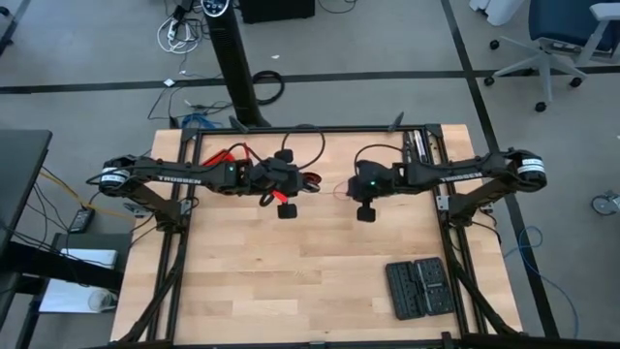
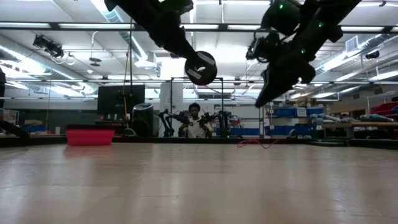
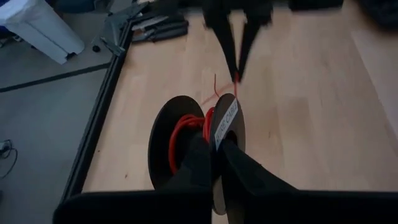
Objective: Coil cords
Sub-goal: Coil the wire to the spool
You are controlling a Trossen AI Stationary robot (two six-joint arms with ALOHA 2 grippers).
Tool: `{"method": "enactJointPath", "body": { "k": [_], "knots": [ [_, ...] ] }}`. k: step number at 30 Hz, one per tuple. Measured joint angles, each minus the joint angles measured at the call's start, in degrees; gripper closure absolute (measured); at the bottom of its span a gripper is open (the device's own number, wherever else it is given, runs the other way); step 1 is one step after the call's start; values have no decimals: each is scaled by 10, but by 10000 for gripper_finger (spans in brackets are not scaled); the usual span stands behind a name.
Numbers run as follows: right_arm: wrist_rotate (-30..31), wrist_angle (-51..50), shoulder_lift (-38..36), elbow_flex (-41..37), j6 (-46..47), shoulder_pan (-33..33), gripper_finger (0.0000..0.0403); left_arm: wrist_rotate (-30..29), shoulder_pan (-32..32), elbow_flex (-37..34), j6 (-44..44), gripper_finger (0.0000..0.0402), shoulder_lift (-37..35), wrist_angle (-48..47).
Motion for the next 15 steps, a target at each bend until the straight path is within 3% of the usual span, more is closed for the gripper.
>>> {"method": "enactJointPath", "body": {
  "k": [6,15],
  "knots": [
    [-1,74,-58,0,-63,3,402,8,1,0,27,390,0,-26],
    [-47,234,-65,0,-151,-14,403,92,2,0,37,390,0,-28]
  ]
}}
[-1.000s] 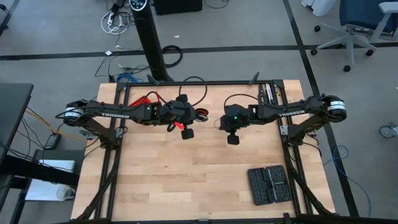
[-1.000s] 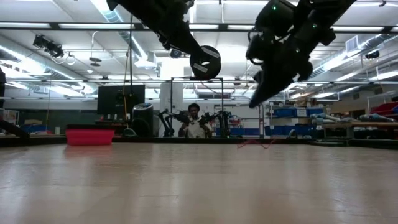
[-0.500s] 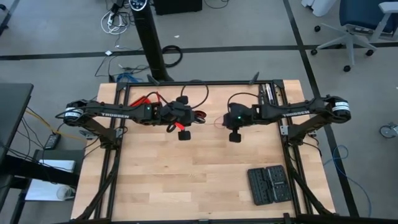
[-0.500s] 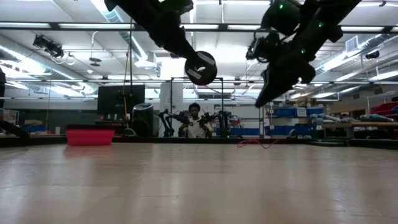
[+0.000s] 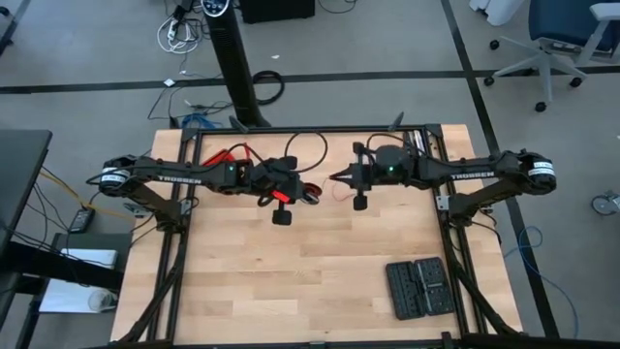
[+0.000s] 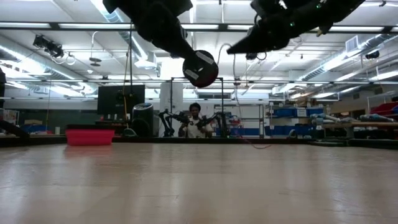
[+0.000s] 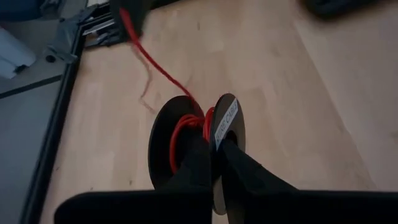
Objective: Coil cords
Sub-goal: Coil the wire to the spool
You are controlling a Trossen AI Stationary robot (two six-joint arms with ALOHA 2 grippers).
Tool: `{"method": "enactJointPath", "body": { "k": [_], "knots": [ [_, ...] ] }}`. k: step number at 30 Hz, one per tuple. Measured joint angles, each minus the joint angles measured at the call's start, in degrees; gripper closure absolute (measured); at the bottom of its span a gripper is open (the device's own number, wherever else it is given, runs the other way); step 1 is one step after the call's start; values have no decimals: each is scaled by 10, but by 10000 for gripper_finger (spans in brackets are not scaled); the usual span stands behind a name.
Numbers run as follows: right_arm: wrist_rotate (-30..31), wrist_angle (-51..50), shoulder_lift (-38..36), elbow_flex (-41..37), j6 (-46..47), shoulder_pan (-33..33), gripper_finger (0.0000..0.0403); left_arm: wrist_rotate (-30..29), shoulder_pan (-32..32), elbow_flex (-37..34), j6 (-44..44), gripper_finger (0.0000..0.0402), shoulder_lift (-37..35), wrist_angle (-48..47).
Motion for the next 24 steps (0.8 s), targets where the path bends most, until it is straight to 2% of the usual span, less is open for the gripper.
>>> {"method": "enactJointPath", "body": {
  "k": [7,13,19,24],
  "knots": [
    [-60,83,11,0,3,-4,403,37,0,0,0,390,0,14],
    [-102,115,54,0,1,-7,403,101,-3,0,0,390,0,49],
    [-188,186,84,1,-20,-25,403,168,-3,0,0,390,0,65],
    [-233,204,111,13,-28,-32,403,185,-3,0,23,390,0,82]
  ]
}}
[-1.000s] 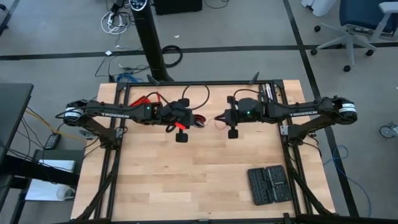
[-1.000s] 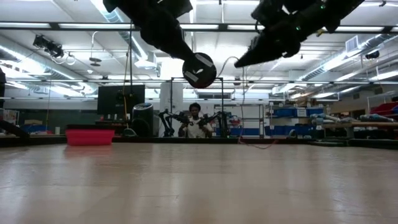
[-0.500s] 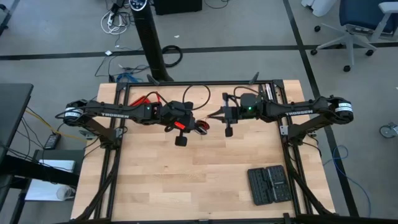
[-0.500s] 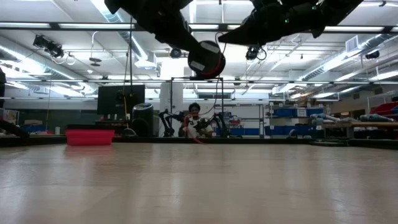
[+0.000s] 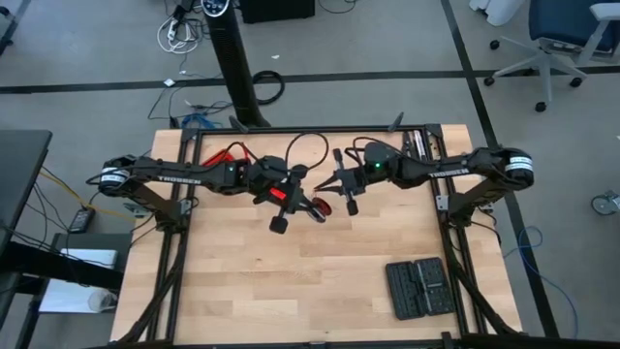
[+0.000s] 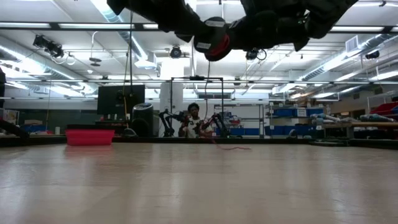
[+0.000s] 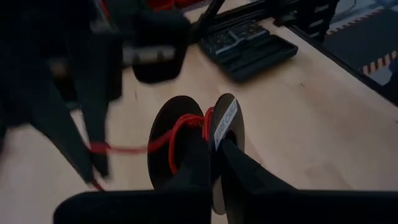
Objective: Coil cords
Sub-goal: Coil the wire to the spool
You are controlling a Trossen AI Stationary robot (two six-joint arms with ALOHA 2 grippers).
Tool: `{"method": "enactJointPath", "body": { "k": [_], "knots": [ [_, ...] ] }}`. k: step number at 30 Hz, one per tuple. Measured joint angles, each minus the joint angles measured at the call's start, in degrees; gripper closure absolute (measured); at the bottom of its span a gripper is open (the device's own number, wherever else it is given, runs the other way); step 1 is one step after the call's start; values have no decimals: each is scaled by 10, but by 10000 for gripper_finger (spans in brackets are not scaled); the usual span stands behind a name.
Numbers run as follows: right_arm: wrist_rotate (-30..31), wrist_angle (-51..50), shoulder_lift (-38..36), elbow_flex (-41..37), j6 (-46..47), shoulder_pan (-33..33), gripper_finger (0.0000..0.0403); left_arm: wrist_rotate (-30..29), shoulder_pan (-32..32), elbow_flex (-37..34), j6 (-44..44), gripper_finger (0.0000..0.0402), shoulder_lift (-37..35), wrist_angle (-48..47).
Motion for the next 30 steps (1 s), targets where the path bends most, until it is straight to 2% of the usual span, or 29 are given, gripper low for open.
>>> {"method": "enactJointPath", "body": {
  "k": [6,12,15,19,25,30],
  "knots": [
    [-28,-2,46,27,0,1,403,9,0,0,60,390,0,33],
    [-38,-62,35,27,28,-10,398,8,0,0,68,390,0,47],
    [-68,-81,30,27,56,-19,391,-8,-1,0,86,390,0,61],
    [-75,-130,26,20,85,-24,374,-34,-1,0,109,390,0,75],
    [-69,-146,0,-11,114,-34,344,-75,-11,0,116,390,0,80],
    [-39,-132,-34,-48,163,-48,343,-111,-17,0,132,391,0,96]
  ]
}}
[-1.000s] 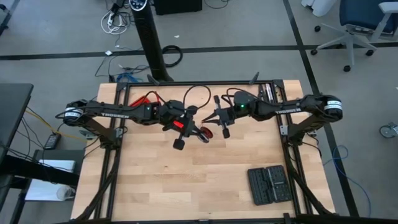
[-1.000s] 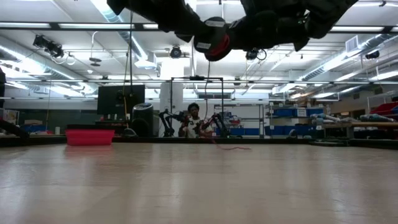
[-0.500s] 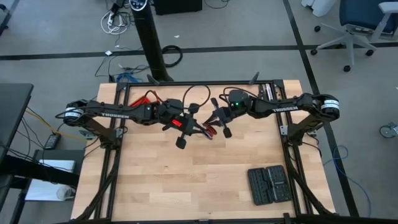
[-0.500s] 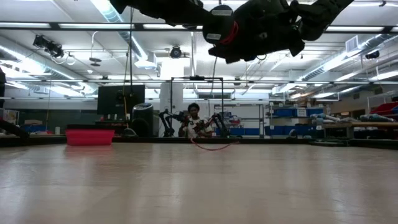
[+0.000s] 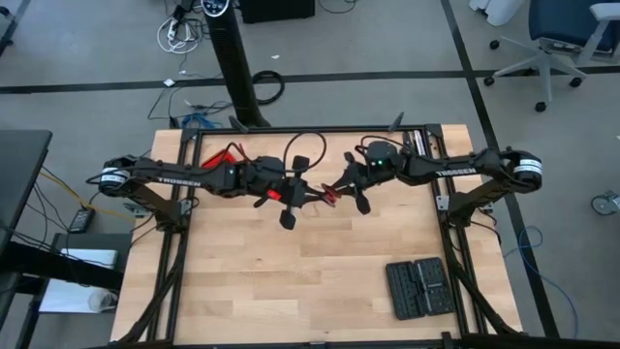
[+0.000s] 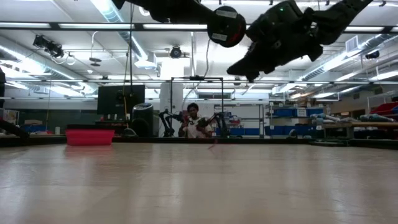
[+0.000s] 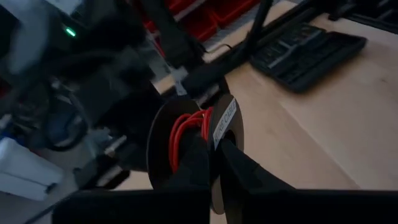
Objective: Coil cords
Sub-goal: Coil the wire to the spool
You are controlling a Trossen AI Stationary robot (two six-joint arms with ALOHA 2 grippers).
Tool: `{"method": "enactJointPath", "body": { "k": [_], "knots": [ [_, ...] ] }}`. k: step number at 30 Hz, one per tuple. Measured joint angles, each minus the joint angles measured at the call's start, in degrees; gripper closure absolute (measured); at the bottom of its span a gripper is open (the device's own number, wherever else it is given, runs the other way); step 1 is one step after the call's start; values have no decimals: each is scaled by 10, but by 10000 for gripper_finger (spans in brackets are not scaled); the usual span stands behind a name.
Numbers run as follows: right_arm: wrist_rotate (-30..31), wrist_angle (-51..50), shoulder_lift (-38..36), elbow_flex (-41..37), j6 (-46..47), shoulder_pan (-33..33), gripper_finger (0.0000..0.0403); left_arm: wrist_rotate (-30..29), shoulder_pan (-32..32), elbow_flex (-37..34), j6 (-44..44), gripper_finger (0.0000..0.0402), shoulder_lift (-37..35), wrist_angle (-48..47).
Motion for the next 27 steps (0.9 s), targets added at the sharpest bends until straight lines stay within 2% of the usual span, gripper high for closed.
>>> {"method": "enactJointPath", "body": {
  "k": [5,9,12,17,27],
  "knots": [
    [66,139,-5,-79,28,0,353,-23,-7,0,13,390,0,35],
    [75,246,-10,-140,36,-13,358,-48,-10,0,13,390,0,36],
    [77,289,-11,-163,30,-25,357,-58,-13,0,13,390,0,48],
    [73,308,-12,-169,35,-34,345,-78,-13,0,13,390,0,68],
    [70,526,95,-169,136,-13,302,-107,-13,0,13,390,1,87]
  ]
}}
